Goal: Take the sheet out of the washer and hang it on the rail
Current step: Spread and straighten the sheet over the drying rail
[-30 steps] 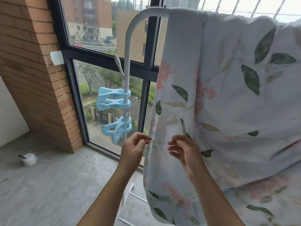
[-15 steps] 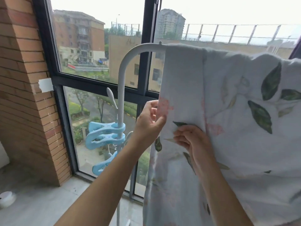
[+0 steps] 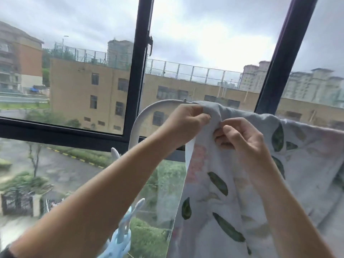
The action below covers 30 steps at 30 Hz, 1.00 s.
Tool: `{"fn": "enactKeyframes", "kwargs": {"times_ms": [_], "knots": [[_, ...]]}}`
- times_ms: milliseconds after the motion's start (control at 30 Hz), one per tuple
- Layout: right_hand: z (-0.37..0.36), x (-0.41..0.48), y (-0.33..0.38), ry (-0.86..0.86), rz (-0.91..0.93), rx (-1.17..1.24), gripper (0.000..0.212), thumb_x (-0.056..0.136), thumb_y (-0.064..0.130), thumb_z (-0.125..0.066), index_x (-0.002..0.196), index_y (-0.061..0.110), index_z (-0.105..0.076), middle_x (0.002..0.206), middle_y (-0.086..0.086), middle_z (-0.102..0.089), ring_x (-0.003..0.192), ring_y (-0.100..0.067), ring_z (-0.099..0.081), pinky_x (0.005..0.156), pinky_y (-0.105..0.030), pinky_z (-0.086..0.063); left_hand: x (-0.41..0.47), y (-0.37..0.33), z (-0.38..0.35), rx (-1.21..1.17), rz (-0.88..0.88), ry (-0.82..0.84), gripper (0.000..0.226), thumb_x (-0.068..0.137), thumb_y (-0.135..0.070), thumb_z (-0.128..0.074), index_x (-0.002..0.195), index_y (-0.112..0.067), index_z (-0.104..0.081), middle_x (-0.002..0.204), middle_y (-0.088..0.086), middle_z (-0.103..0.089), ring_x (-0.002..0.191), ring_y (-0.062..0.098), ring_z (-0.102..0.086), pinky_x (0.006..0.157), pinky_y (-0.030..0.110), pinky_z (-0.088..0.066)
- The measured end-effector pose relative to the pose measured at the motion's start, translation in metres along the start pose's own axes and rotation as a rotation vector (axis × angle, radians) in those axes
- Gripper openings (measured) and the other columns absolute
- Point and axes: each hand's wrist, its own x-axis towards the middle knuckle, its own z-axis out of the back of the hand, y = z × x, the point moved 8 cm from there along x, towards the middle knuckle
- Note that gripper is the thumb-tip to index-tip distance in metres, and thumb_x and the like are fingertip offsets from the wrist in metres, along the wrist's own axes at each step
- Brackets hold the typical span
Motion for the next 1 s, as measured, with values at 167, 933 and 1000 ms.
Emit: {"fn": "enactKeyframes", "kwargs": {"times_ms": [167,933,1000], "knots": [[-0.029,-0.015,0.005,0.09,-0.139,-0.323,0.057,0.069,0.054,-0.074,0.112,0.032,-0.045,0.091,0.014,-0.063,0.081,0.002,-0.062,0.069,-0.016,-0.049,0.009,-0.022,0.007,0.104,-0.018,0.168,0.039,0.086,0.009,-0.033,0.086,-0.004,-0.07,0.087,0.017,-0.07,0.072,0.019,-0.065,0.058,0.024,-0.057],[0.037,0.08,0.057,-0.167,0.074,-0.633,0.035,0.09,0.02,-0.051,0.056,0.012,-0.043,0.049,0.004,-0.036,0.046,-0.011,-0.032,0.047,-0.026,-0.027,0.087,0.025,0.021,0.189,0.223,0.792,0.02,0.095,-0.019,-0.052,0.112,-0.019,-0.063,0.099,-0.006,-0.072,0.086,0.009,-0.068,0.075,0.026,-0.057],[0.035,0.087,0.055,-0.182,0.063,-0.61,0.035,0.091,0.02,-0.051,0.057,0.015,-0.043,0.049,0.004,-0.036,0.046,-0.01,-0.032,0.047,-0.026,-0.026,0.09,0.029,0.019,0.151,0.256,0.825,0.024,0.093,-0.018,-0.054,0.116,-0.02,-0.061,0.105,-0.005,-0.071,0.091,0.011,-0.068,0.08,0.029,-0.057]]}}
